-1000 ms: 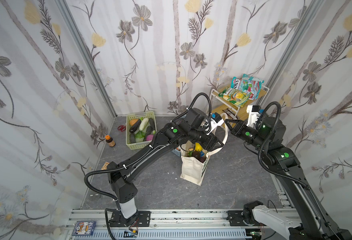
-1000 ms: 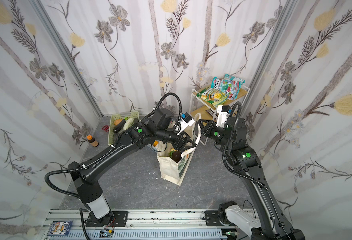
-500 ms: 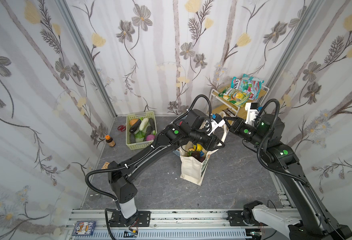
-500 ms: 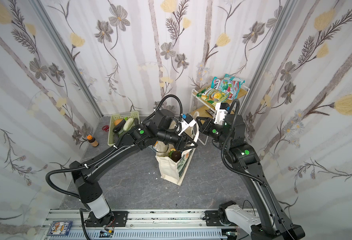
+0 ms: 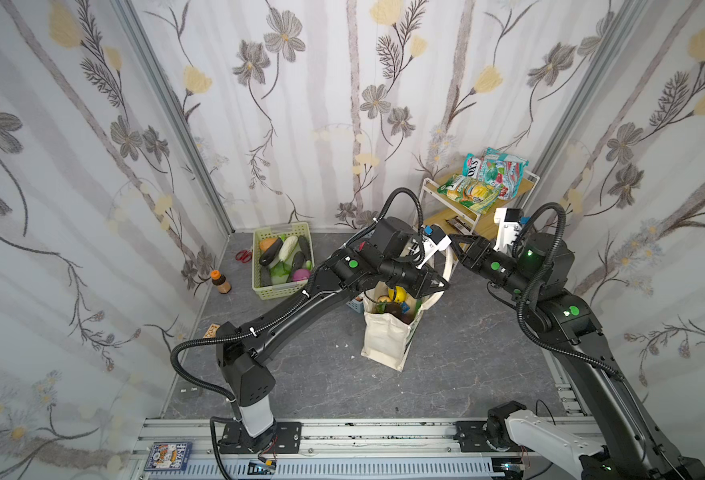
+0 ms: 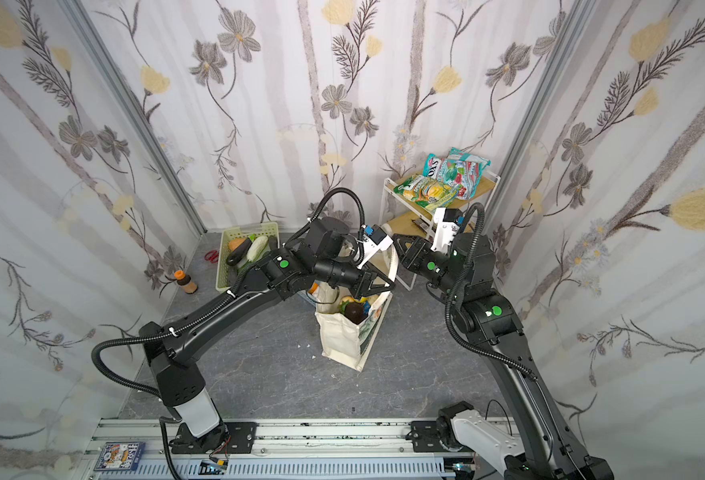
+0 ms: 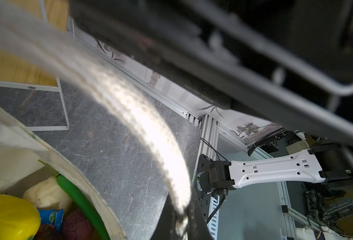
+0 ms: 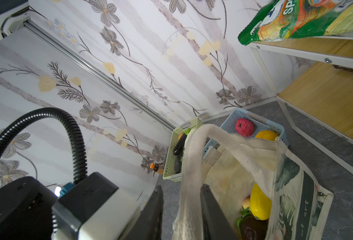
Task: Place the food into the grocery bag and tie it
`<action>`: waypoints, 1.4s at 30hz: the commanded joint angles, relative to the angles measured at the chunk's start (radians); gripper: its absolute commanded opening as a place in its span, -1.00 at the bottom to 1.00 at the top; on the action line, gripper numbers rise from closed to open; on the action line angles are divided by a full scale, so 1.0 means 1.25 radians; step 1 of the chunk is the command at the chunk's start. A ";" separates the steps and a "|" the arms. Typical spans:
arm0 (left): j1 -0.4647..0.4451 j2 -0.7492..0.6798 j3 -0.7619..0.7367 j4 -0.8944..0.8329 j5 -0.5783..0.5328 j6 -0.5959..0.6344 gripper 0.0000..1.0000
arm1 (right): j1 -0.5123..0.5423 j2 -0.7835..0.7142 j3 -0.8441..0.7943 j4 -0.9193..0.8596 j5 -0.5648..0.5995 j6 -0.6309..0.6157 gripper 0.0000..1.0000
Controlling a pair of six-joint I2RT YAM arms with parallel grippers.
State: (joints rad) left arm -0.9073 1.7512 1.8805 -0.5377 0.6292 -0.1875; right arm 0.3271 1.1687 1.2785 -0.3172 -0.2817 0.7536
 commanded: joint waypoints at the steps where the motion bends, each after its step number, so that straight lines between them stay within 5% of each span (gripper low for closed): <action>1: 0.006 -0.014 -0.004 0.027 -0.005 0.000 -1.00 | -0.013 -0.024 -0.008 -0.004 -0.015 -0.020 -0.07; 6: 0.017 -0.023 -0.013 0.030 0.002 0.002 -1.00 | -0.072 -0.071 -0.082 0.008 -0.180 -0.041 0.07; 10: 0.023 -0.023 -0.013 0.028 0.014 0.003 -1.00 | -0.070 -0.072 -0.177 0.114 -0.331 -0.016 -0.04; 18: 0.026 -0.020 -0.012 0.020 0.017 0.004 -1.00 | -0.046 -0.071 -0.212 0.250 -0.344 0.039 -0.11; 27: 0.034 -0.029 -0.018 0.020 0.003 0.004 -0.91 | -0.039 -0.049 -0.191 0.241 -0.329 0.041 -0.68; 33: 0.063 -0.055 -0.044 0.034 -0.011 -0.022 -0.03 | -0.040 -0.049 -0.181 0.216 -0.303 0.032 -0.75; 37: 0.118 -0.097 -0.089 0.058 0.003 -0.061 0.28 | -0.042 -0.055 -0.182 0.185 -0.279 0.015 -0.76; 42: 0.224 -0.178 -0.200 0.140 0.006 -0.155 0.42 | -0.079 -0.073 -0.188 0.155 -0.261 0.009 -0.77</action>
State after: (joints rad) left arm -0.6704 1.5665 1.6714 -0.4534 0.6323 -0.2962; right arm 0.2485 1.0878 1.0447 -0.1177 -0.6437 0.7757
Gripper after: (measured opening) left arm 0.698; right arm 0.114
